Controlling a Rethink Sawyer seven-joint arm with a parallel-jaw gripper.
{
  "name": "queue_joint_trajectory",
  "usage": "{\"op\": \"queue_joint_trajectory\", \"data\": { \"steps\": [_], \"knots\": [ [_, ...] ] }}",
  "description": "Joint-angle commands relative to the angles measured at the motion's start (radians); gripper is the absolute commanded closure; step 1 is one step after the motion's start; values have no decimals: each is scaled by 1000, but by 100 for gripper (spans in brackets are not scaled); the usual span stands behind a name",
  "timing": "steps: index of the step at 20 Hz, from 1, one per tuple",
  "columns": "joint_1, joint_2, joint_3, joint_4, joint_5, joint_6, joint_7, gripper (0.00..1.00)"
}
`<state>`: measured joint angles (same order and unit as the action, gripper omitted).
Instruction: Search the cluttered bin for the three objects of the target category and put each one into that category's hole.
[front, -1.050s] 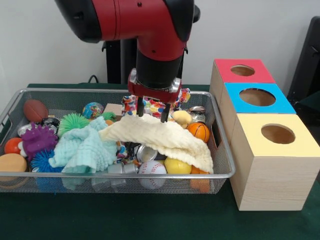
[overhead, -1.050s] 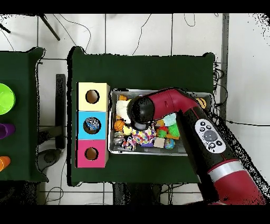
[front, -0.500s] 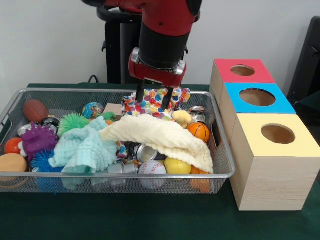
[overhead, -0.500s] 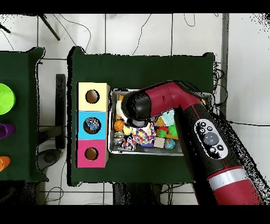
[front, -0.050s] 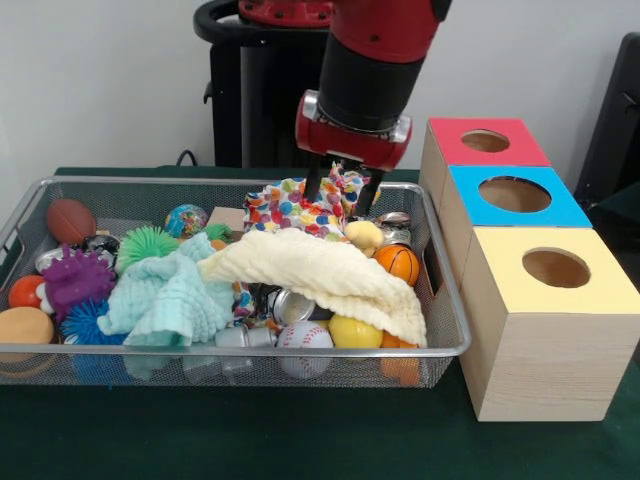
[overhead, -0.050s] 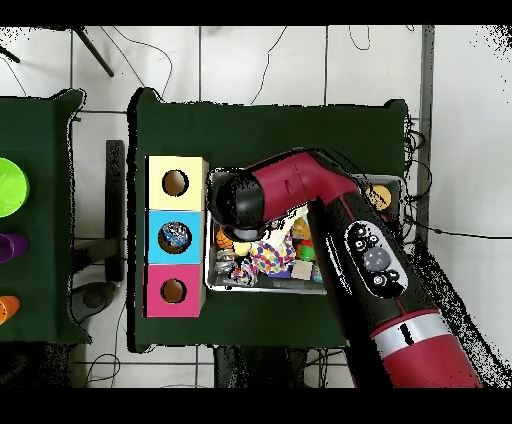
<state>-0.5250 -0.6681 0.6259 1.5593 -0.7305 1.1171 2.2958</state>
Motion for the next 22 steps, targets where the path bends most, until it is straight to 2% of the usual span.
{"op": "queue_joint_trajectory", "data": {
  "steps": [1, 8, 22],
  "knots": [
    [21, 59, -51, -13, -69, -79, -91, 0],
    [50, 99, -83, -54, -113, -128, -70, 0],
    [47, 88, -94, -50, -91, -136, -106, 0]
  ]
}}
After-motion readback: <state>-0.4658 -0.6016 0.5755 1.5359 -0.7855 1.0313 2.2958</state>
